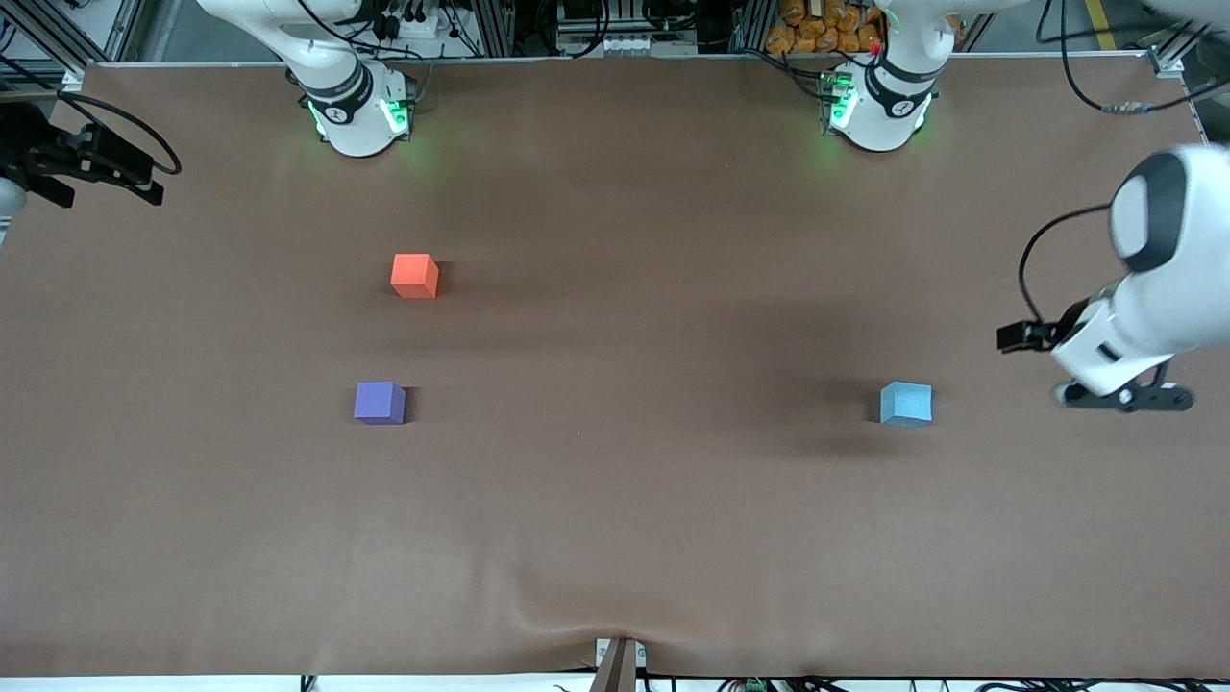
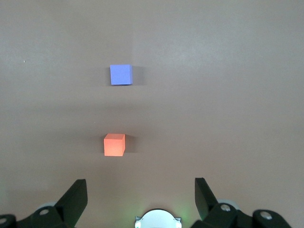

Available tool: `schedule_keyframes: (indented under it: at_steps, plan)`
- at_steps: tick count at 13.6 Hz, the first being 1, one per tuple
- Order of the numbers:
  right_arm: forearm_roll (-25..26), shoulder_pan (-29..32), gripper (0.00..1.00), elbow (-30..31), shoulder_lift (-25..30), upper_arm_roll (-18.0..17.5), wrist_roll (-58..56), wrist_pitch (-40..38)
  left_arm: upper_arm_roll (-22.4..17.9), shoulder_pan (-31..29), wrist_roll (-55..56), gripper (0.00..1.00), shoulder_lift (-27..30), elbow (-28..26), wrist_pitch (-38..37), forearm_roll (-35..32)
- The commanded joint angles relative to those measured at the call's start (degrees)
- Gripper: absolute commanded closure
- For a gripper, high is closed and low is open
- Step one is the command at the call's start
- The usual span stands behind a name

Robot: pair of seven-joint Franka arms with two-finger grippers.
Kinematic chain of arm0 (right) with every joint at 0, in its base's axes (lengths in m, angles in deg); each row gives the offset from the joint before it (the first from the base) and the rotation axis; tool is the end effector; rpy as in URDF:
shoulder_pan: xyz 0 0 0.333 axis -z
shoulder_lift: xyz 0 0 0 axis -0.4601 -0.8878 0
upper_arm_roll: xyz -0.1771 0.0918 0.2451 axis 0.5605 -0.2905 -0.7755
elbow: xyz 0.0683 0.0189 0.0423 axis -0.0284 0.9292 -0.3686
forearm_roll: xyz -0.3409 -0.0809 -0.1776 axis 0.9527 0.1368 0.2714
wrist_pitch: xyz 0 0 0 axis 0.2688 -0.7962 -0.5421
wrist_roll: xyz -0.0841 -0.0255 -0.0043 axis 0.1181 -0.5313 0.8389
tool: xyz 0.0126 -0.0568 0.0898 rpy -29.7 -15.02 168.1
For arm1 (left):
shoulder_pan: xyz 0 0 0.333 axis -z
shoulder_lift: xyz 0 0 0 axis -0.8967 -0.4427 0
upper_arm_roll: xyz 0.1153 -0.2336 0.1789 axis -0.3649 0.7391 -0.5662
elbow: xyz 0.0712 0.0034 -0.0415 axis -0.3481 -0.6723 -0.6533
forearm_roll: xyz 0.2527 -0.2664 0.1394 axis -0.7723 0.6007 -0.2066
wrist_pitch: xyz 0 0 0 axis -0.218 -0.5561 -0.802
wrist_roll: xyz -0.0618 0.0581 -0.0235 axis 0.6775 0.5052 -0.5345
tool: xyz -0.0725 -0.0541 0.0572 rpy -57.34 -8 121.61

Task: Place blue block between orange and purple blocks
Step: 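Move the left gripper toward the light blue block, then lower the left gripper and grasp the light blue block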

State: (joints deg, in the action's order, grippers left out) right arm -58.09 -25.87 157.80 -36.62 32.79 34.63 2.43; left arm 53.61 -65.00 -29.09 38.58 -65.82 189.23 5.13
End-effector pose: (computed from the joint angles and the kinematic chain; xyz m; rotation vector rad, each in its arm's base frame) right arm 0.5153 0.0162 0.6750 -3.1205 -0.0158 0.1327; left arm 0.6221 0.0130 0.4019 -3.0054 0.1029 0.2599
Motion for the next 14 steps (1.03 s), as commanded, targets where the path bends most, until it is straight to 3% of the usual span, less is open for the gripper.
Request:
schedule_keyframes:
  at_steps: [1, 4, 5, 8, 14]
  plan:
    - [0.1, 1.3, 0.0, -1.3, -0.5, -0.9, -0.7, -1.0, 0.5, -2.5, -0.5, 0.0, -1.8, -1.9, 4.0, -0.8]
    - [0.1, 1.4, 0.0, -1.3, -0.6, -0.9, -0.7, -1.0, 0.7, -4.9, -0.7, 0.0, -1.4, -11.1, 15.5, -1.1]
    - [0.1, 1.5, 0.0, -1.3, -0.6, -0.9, -0.7, -1.0, 0.7, -4.9, -0.7, 0.0, -1.2, -11.9, 16.5, -1.1]
    - [0.1, 1.5, 0.0, -1.3, -0.6, -0.9, -0.7, -1.0, 1.4, -4.5, -0.6, 0.0, -2.1, -12.2, 19.0, -1.0]
    - [0.1, 1.6, 0.0, -1.3, -0.6, -0.9, -0.7, -1.0, 7.4, -4.1, 3.9, 0.0, -7.6, -10.9, 24.7, -0.7]
